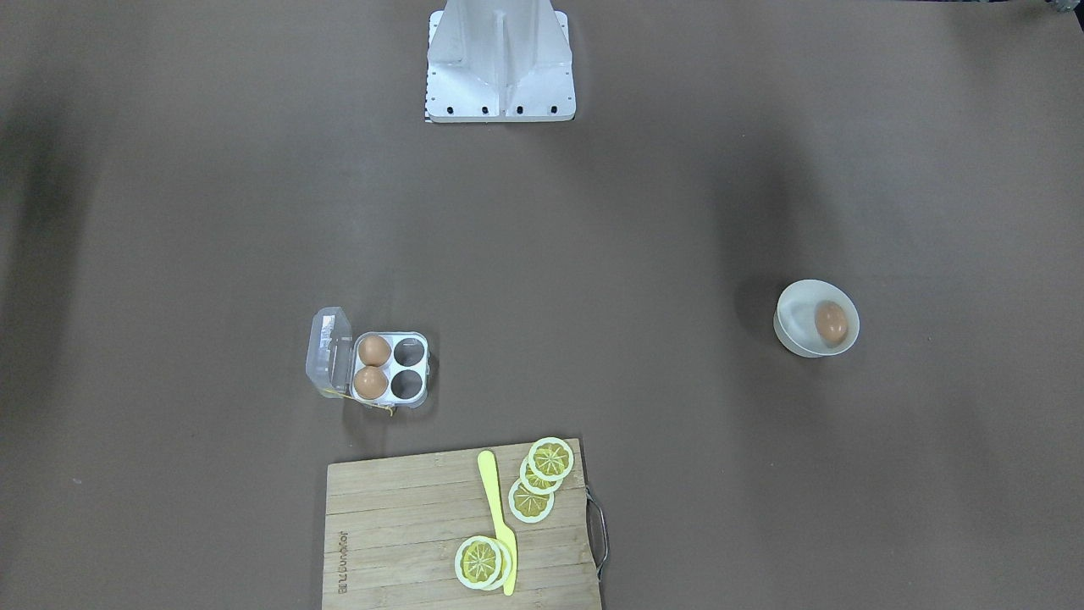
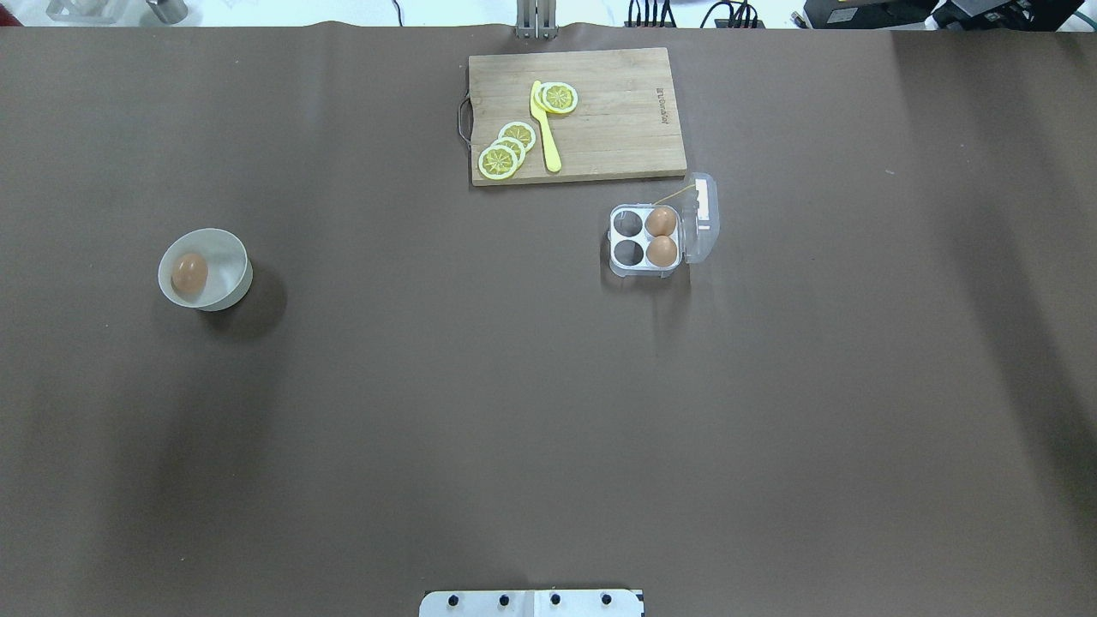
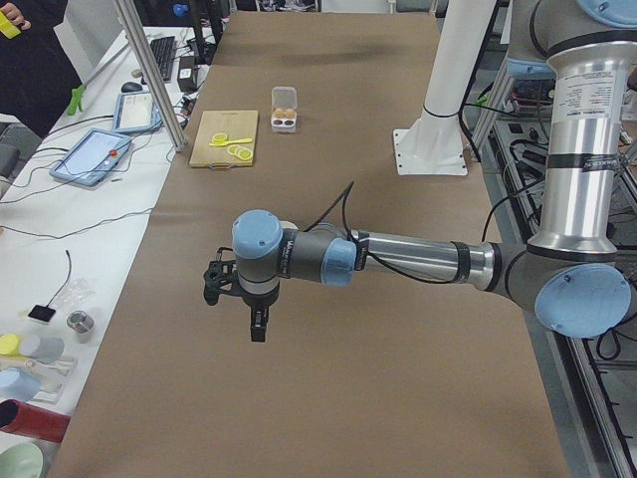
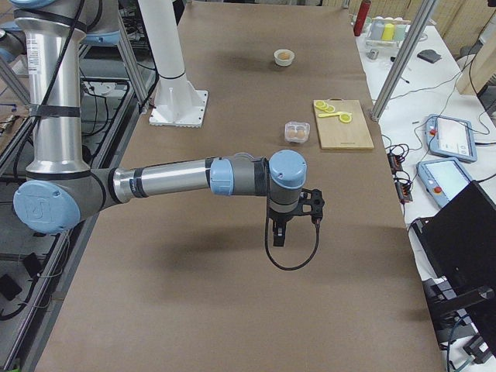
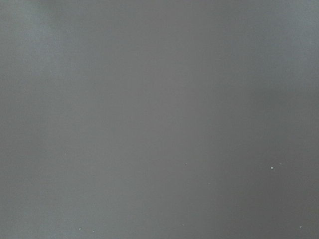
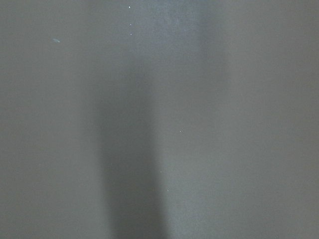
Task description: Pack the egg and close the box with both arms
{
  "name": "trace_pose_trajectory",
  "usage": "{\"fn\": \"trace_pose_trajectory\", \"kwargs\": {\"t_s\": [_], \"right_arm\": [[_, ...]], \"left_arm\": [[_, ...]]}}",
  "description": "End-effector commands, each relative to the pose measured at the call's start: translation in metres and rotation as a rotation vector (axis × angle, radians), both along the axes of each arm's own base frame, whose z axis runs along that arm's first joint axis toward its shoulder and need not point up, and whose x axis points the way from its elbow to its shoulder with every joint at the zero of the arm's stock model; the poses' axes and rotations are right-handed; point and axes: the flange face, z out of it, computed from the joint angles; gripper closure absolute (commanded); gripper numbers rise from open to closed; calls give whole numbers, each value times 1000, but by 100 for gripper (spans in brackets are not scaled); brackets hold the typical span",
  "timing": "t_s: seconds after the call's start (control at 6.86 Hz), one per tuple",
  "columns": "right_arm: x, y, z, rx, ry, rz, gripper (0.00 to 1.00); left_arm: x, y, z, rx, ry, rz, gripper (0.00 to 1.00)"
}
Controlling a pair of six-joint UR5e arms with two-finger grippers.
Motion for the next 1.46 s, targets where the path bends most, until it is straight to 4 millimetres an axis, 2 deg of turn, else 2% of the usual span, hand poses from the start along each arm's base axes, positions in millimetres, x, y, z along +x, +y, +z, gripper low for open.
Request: {"fn": "trace_pose_trajectory", "kwargs": {"t_s": [0.0,1.31], "right_arm": [[0,0,0,0,1,0,0],[1,4,-1,0,5,2,0]], "left_arm": [[0,3,4,-3,-1,3,2],[0,3,2,-4,0,1,2]]}}
